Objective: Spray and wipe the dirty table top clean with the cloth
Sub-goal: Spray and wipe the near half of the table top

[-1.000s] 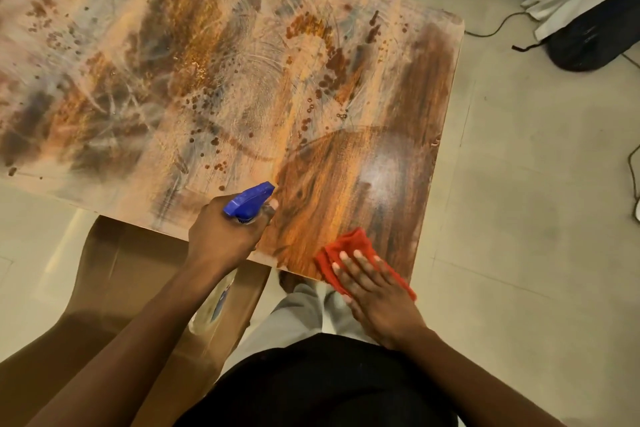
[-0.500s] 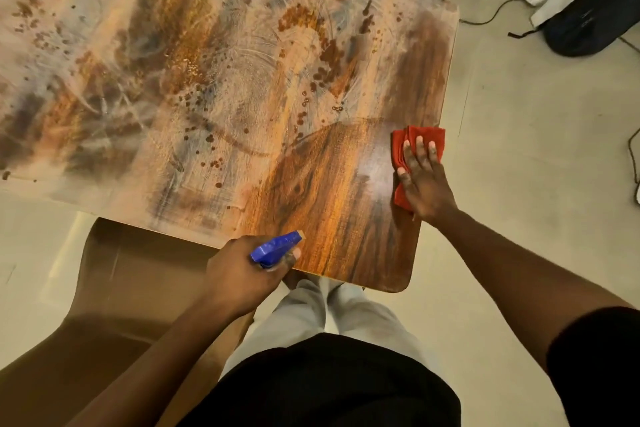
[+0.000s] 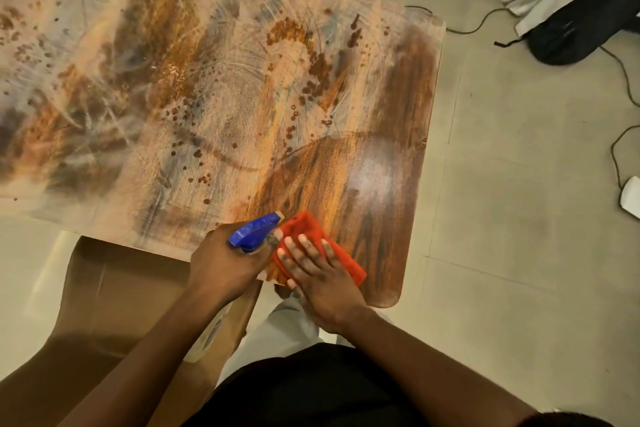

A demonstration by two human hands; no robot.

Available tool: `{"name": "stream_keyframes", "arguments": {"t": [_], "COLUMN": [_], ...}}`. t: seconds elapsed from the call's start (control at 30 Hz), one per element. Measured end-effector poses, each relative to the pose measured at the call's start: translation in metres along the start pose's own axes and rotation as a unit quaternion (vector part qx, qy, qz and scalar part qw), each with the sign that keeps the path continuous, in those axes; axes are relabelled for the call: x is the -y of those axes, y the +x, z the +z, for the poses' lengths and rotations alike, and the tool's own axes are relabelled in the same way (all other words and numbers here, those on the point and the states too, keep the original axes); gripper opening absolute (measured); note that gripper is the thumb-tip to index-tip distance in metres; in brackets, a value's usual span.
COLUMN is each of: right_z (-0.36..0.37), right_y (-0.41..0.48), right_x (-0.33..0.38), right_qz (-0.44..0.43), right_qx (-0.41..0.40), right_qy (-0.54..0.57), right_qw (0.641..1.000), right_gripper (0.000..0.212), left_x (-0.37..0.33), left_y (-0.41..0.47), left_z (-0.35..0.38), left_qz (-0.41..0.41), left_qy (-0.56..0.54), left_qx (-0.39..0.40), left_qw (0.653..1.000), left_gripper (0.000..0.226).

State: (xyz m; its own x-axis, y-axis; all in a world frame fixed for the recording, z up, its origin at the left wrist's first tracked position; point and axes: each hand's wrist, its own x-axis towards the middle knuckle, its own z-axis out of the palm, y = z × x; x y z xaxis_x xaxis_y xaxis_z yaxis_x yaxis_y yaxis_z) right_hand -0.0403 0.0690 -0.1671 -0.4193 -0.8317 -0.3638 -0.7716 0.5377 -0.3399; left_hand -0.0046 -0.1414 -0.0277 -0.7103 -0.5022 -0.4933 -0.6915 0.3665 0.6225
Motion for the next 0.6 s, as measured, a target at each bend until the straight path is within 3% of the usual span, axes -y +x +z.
{"name": "stream_keyframes", "arguments": {"t": [0.1, 0.2, 0.3, 0.4, 0.6], "right_z": [-0.018, -0.037, -0.062, -0.094, -0.152], "right_y": [0.035, 0.064, 0.094, 0.112, 0.12], "right_x": [-0.007, -0.028, -0.063, -0.12, -0.244], "right_qz": [-0.072, -0.074, -0.01, 0.07, 0.228], "right_qx": [0.021, 0.008, -0.011, -0.016, -0.079], "right_qy": [-0.046, -0.049, -0.031, -0.013, 0.031], "right_qw": [0.996, 0.996, 0.999, 0.997, 0.97], "right_gripper": [0.062, 0.064, 0.067, 0.068, 0.066], "left_x": [-0.014, -0.03, -0.045, -0.062, -0.095], "left_y": [0.011, 0.026, 0.043, 0.06, 0.091], "left_z": [-0.007, -0.012, -0.015, -0.015, -0.01], "left_qz": [-0.008, -0.006, -0.014, -0.028, -0.056], "left_qy": [0.006, 0.006, 0.004, 0.005, -0.004], "left_qx": [-0.022, -0.038, -0.053, -0.062, -0.077], "left_qw": [1.0, 0.999, 0.998, 0.998, 0.995], "left_gripper": [0.045, 0.053, 0.058, 0.046, 0.046]}}
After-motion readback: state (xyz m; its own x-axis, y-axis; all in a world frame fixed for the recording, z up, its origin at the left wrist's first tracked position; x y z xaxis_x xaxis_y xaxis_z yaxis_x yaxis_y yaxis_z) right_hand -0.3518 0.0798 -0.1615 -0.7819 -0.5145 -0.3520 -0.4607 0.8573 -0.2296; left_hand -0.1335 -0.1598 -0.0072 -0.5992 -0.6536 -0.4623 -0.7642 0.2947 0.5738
